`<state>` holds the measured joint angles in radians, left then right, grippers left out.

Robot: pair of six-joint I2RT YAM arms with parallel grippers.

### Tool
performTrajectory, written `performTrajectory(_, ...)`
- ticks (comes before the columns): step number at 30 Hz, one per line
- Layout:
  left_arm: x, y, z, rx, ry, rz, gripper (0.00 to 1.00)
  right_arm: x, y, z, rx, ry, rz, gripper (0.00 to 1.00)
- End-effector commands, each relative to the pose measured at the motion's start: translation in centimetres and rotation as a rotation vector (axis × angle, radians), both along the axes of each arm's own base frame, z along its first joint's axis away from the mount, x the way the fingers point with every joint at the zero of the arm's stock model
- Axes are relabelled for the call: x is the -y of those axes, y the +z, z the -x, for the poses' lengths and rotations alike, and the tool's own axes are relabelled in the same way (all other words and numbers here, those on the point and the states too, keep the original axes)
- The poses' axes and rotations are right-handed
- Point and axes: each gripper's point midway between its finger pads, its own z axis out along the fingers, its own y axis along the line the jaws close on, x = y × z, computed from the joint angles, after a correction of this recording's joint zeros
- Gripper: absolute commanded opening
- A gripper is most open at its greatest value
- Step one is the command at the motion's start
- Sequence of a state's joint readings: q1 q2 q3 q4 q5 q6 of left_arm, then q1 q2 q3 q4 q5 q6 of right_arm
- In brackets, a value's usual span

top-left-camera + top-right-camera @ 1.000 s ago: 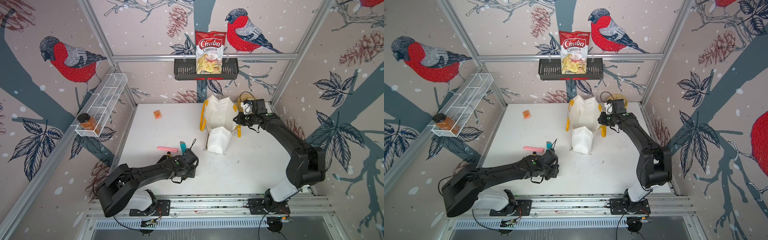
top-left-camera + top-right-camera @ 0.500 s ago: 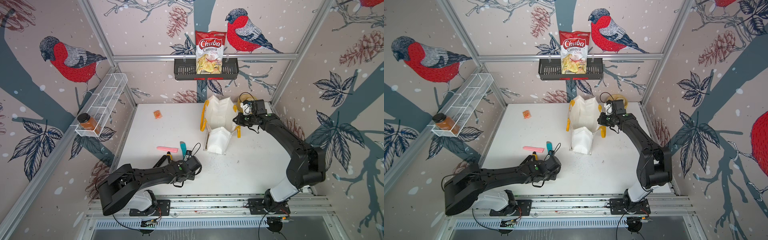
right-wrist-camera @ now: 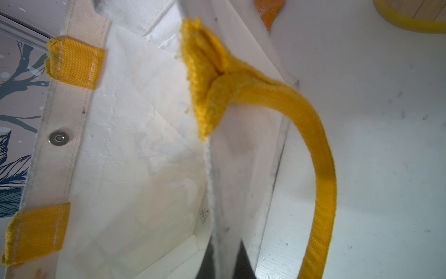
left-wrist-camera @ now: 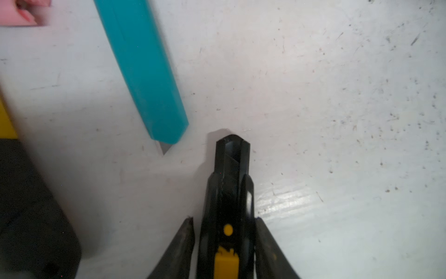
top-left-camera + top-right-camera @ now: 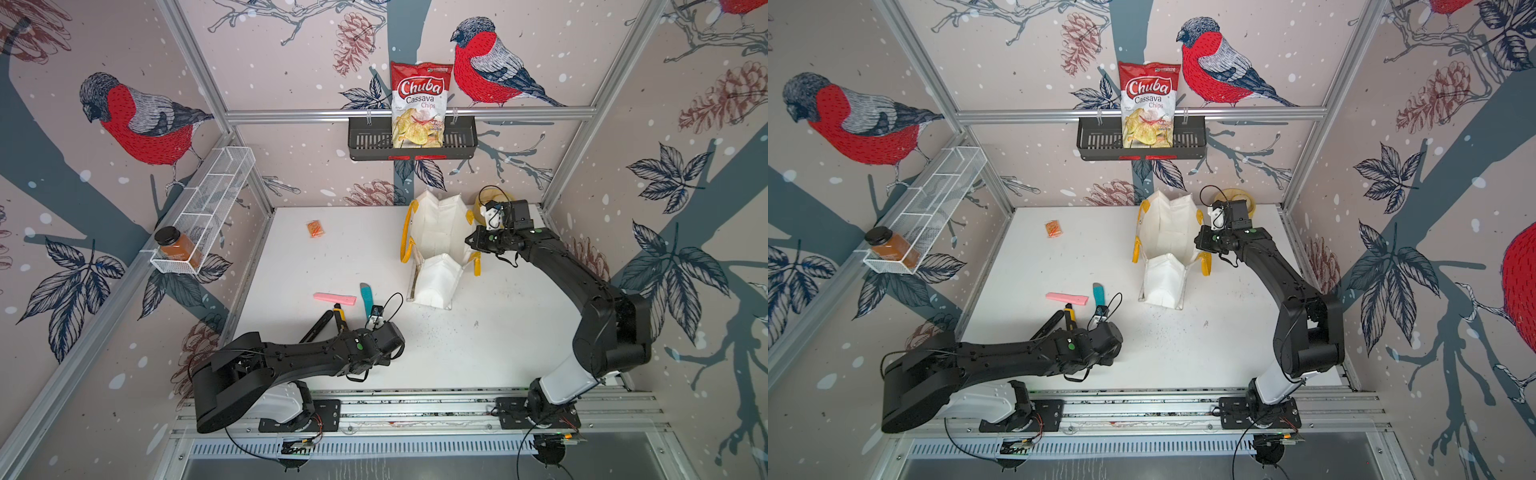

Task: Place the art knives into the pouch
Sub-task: Pick up the utility knife at the center of the board.

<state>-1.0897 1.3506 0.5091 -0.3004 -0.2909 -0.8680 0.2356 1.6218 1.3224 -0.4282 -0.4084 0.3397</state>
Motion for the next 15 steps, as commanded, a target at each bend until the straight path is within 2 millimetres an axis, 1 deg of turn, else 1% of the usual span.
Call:
performTrajectory(1, -3.1, -3.3, 9.7, -0.493, -0.021, -0.057, 0.35, -0.4, 0.6, 0.1, 0.019, 0.020, -0.017, 0.00)
performTrajectory(2, -3.2, -3.5, 9.8, -0.498, -0.022, -0.057, 0.34, -0.4, 0.6, 0.1, 0.018, 0.020, -0.016, 0.00)
performTrajectory(5, -3.5, -3.7, 10.0, -0.500, -0.023, -0.066, 0.25, -0.4, 0.7, 0.1, 0.021, 0.017, -0.016, 0.00)
performTrajectory(7, -3.6, -3.8, 10.0, -0.496, -0.022, -0.069, 0.24, -0.4, 0.7, 0.0, 0.019, 0.019, -0.018, 0.00)
performTrajectory(11, -3.0, -4.0, 9.9, -0.496, -0.026, -0.050, 0.22, -0.5, 0.7, 0.0, 0.020, 0.022, -0.017, 0.00)
performTrajectory(15, -2.1, -3.5, 8.6, -0.455, -0.045, -0.075, 0.22, -0.5, 0.6, -0.2, 0.014, 0.024, -0.015, 0.00)
